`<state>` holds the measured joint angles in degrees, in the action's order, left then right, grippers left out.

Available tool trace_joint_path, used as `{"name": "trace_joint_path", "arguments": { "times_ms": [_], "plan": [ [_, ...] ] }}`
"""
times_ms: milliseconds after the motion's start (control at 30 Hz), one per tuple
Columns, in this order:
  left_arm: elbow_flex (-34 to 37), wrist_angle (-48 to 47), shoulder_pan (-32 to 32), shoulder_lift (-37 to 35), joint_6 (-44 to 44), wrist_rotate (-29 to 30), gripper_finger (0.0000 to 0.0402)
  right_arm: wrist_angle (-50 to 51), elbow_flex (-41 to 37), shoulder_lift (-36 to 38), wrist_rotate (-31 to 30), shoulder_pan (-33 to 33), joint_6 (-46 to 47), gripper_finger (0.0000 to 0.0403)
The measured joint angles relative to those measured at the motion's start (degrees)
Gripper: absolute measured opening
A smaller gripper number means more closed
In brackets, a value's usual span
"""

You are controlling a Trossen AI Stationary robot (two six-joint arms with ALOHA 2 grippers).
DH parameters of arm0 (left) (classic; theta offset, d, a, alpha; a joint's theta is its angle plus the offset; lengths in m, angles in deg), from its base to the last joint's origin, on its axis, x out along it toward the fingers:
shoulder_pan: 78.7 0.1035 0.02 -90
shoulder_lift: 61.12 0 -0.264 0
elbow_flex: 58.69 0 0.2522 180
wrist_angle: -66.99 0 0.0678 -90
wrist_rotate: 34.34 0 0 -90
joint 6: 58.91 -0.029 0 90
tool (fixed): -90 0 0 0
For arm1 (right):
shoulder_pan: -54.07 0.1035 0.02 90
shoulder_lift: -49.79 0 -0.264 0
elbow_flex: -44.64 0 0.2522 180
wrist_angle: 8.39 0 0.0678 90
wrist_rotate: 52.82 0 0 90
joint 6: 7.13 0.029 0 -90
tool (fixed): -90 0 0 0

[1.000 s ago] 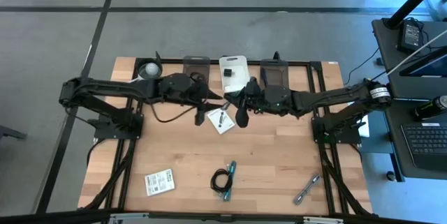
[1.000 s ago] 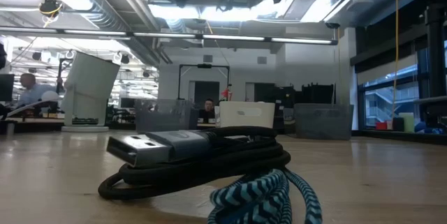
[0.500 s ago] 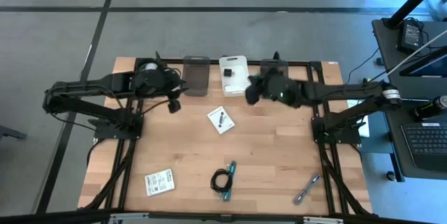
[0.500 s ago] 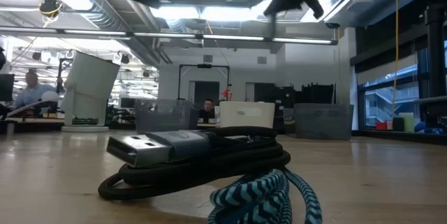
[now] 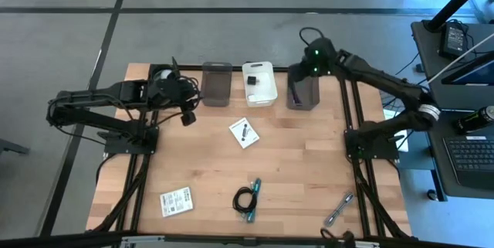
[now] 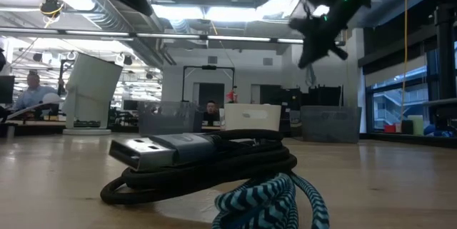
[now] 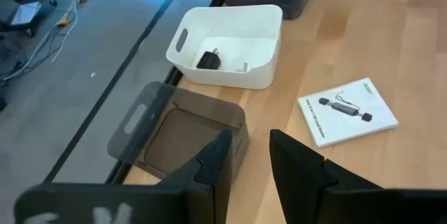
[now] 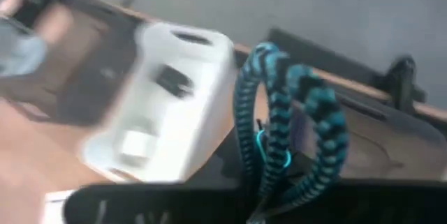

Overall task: Pick and place items into bin
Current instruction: Put the blue charger cable into the right black bin

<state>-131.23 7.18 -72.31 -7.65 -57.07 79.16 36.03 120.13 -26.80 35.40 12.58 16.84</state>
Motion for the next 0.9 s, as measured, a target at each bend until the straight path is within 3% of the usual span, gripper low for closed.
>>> {"name": "trace_joint_path", "arguments": {
  "times_ms": [200,500,900],
  "plan": [
    [0.0,0.0,0.0,0.1,3.6,3.3,0.009,7.9,0.0,-8.5,6.5,-6.2,-7.3,0.0011],
    [0.0,0.0,0.0,0.1,9.6,5.4,0.009,8.8,0.0,-19.3,7.0,-6.3,-13.3,0.0027],
    [0.0,0.0,0.0,0.1,14.1,5.6,0.009,7.6,0.0,-21.3,7.0,-6.4,-17.8,0.0046]
  ]
}}
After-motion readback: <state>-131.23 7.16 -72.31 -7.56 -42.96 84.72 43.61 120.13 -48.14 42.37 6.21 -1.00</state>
